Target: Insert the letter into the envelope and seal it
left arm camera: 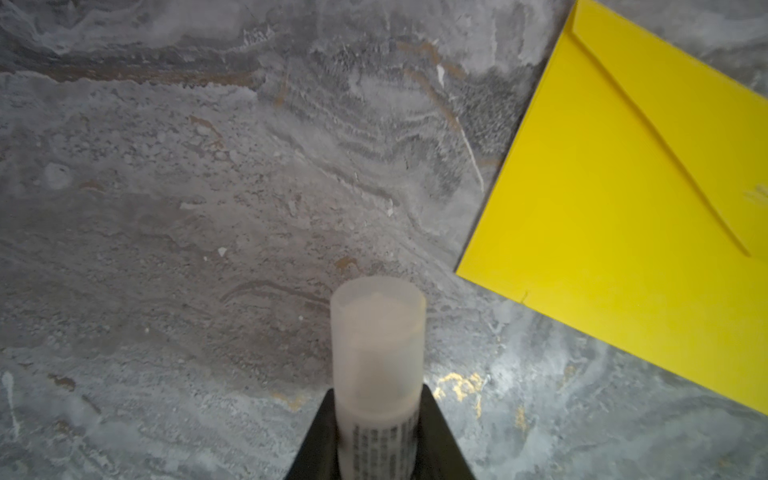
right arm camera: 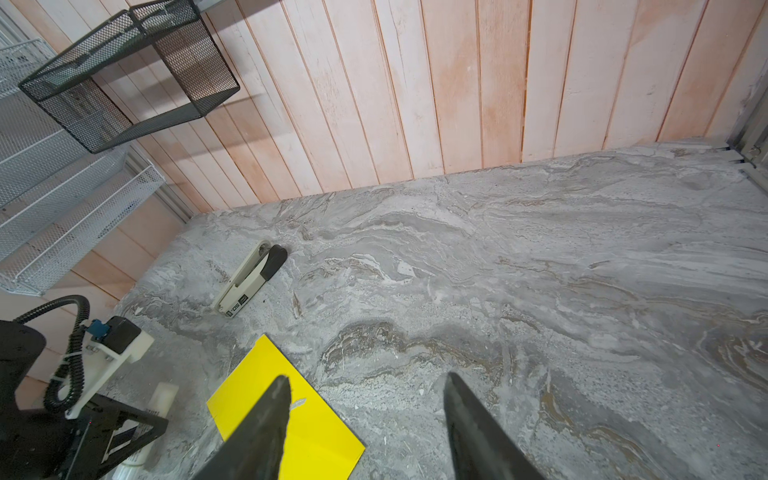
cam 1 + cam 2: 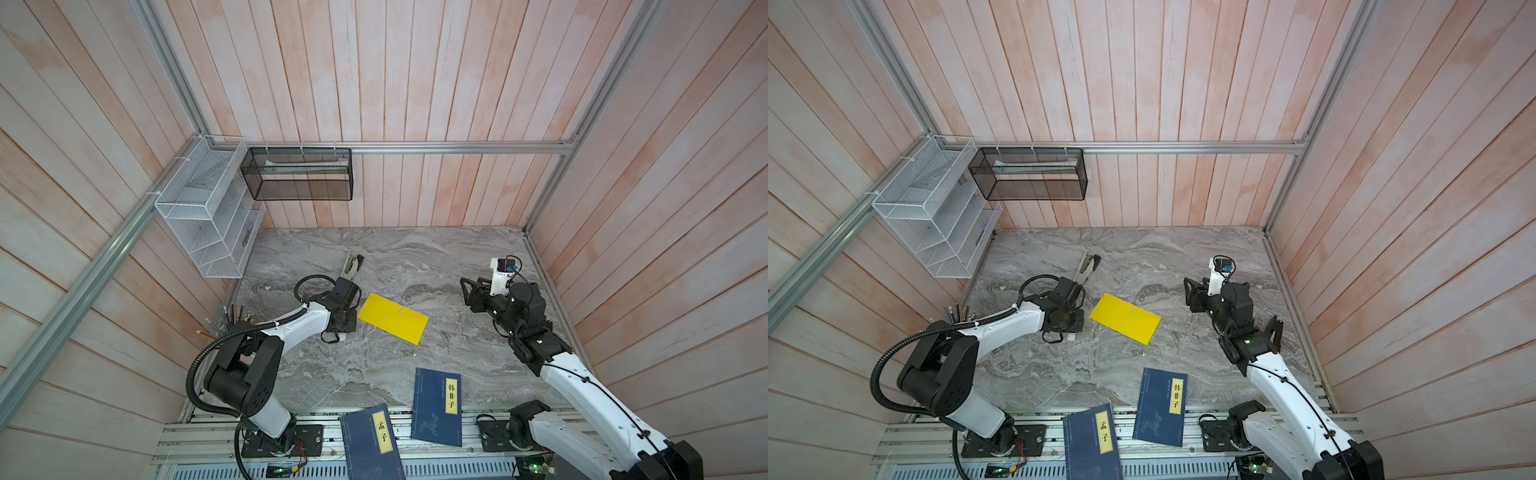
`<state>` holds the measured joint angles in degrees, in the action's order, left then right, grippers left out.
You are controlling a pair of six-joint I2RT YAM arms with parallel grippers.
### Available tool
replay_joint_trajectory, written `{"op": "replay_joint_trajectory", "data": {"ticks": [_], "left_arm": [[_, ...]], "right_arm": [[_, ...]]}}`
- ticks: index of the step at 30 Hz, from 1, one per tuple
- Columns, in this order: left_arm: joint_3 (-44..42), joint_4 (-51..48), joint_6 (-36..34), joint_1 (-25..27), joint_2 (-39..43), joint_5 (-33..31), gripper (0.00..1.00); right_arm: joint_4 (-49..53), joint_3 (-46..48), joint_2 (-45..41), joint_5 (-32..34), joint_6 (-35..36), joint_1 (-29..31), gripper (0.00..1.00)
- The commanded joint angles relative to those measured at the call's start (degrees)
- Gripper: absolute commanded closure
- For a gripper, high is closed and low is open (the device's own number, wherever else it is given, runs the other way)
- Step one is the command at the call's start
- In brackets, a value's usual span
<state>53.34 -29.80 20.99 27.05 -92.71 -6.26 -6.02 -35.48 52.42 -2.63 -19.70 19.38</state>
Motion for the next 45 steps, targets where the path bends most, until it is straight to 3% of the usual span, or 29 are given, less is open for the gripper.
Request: {"op": "replay_joint_trajectory", "data": {"ticks": [1,16,23,41,43,45], "left_arm": [[-0.8,1.4,-0.8,-0.4,-1.0,-1.2,1.0],[-2.1,2.2,-0.7,-1.5,-2.8,-0.7,1.0],[-1.8,1.8,-0.4,-1.5,-2.4,-1.0,0.76],[1.0,0.0,-0.8,-1.5,-0.2,0.3,0.51],[1.3,0.2,-0.8,-1.6,1.7,0.7,0.38],[2.0,0.1,-0.8,-1.6,3.7,0.6,0.19]], "right_arm": [[0.6,0.7,-0.8,0.4,0.7,-0.4,0.4],[0.8,0.8,-0.3,0.1,1.1,-0.4,0.4],[0.9,0.8,0.0,0.2,1.1,-0.5,0.4],[1.4,-0.3,0.2,0.5,1.9,-0.5,0.41],[1.4,-0.3,0.3,0.7,2.2,-0.5,0.4],[1.2,-0.4,0.7,1.0,2.7,-0.6,0.4]]}}
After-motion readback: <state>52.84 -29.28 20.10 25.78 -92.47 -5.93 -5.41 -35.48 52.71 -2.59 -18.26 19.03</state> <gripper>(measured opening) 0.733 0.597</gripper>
